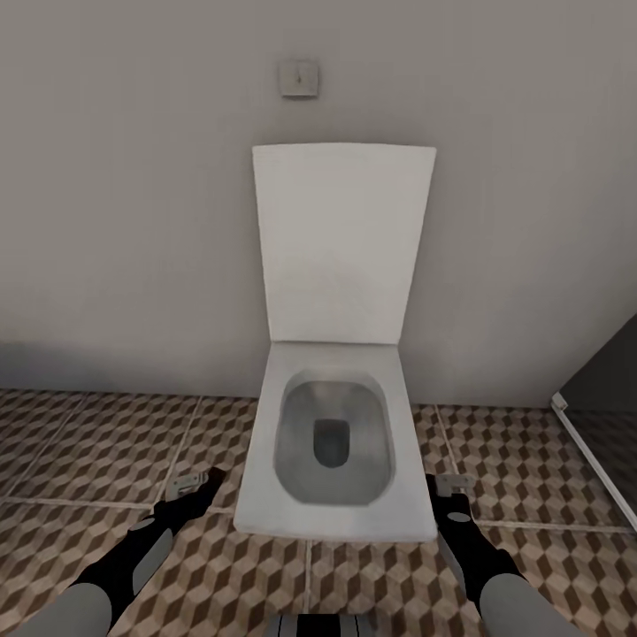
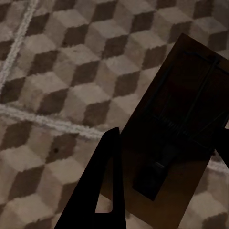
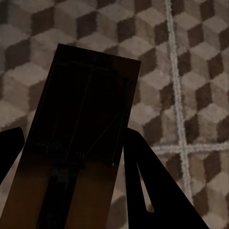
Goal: Take the four mousetraps from the cabinet in the bathroom and place them on the bathroom floor. Make sure all four end up on the same floor surface, and ensure that at least two of them are either under or directly next to the same bathroom sink.
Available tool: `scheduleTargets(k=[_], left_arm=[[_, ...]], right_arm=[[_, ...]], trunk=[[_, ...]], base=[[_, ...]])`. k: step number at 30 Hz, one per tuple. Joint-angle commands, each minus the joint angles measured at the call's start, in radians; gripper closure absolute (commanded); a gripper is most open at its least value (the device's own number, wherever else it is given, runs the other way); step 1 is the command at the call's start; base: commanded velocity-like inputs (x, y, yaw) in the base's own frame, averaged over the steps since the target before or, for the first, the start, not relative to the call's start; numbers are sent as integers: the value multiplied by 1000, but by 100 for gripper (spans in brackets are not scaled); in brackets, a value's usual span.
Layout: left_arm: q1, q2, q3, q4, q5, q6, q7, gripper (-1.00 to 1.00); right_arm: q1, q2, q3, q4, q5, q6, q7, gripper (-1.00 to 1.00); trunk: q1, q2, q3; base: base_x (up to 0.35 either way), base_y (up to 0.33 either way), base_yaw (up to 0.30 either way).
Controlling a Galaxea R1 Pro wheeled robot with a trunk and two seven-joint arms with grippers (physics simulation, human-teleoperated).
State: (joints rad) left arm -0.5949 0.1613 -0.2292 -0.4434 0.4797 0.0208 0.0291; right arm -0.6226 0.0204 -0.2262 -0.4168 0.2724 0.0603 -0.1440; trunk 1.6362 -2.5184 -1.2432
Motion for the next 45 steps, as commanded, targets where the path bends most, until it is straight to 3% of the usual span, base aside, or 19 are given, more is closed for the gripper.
scheduleTargets(k=[1, 45], left_arm=[[0, 1, -7, -1, 10, 2, 3, 100], [0, 1, -5, -1, 10, 2, 3, 100]], right_arm=[[0, 1, -5, -2, 8, 6, 0, 100], [0, 1, -4, -5, 8, 6, 0, 100]], trunk=[[0, 0, -1], [0, 0, -1]], base=[[42, 0, 0], [44, -19, 0]])
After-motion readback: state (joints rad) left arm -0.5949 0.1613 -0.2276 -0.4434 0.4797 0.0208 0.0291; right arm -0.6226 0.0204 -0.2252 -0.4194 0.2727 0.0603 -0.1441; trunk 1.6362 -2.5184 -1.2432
